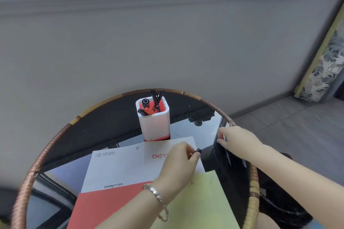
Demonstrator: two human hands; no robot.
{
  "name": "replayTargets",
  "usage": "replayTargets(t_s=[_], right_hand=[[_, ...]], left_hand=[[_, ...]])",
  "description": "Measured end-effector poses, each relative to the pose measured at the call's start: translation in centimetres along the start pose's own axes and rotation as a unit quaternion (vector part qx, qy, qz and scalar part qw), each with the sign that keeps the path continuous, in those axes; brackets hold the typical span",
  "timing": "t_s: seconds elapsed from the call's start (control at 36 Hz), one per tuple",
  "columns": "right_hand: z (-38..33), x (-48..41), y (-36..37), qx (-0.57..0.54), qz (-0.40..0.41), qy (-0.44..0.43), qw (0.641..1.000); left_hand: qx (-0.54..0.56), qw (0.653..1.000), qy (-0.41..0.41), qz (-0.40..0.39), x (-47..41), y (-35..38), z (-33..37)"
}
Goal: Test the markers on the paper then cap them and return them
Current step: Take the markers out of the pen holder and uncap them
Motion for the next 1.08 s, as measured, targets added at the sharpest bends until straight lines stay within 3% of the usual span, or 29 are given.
replayTargets(t_s=[0.14, 0.31, 0.47, 0.72, 0.97, 1.08], right_hand=[[1.4, 1.0, -1.9, -0.121, 0.031, -0.007, 0.992], [2.2, 1.8, -3.2, -0.149, 0.026, -0.002, 0.989], [-1.1, 2.4, -5.6, -0.222, 0.047, -0.04, 0.973], [-13.9, 1.9, -7.8, -0.233, 0.113, -0.167, 0.951], [-18.2, 0.0, -7.1, -0.221, 0.142, -0.14, 0.955], [-17.4, 1.1, -9.3, -0.26, 0.212, -0.159, 0.929]], left_hand=[[-0.081, 0.996, 0.019, -0.045, -2.2, 3.2, 1.8], [-0.095, 0.992, 0.041, -0.078, -3.2, 5.2, 3.4], [-0.049, 0.998, 0.049, -0.009, -1.6, 0.4, 1.9], [-0.056, 0.992, 0.037, 0.108, 2.5, -12.1, -2.5], [-0.082, 0.984, 0.035, 0.155, 5.4, -17.4, -3.8], [-0.074, 0.983, 0.049, 0.159, 5.7, -17.4, -3.1]])
Point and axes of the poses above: each hand's wrist, its own x-axis away from the middle knuckle, its own y-axis out of the palm, z = x × y, the point moved 9 cm from there along -x, towards the middle knuckle, and after that the axes turned 9 degrees about y, right-handed, at the moved point
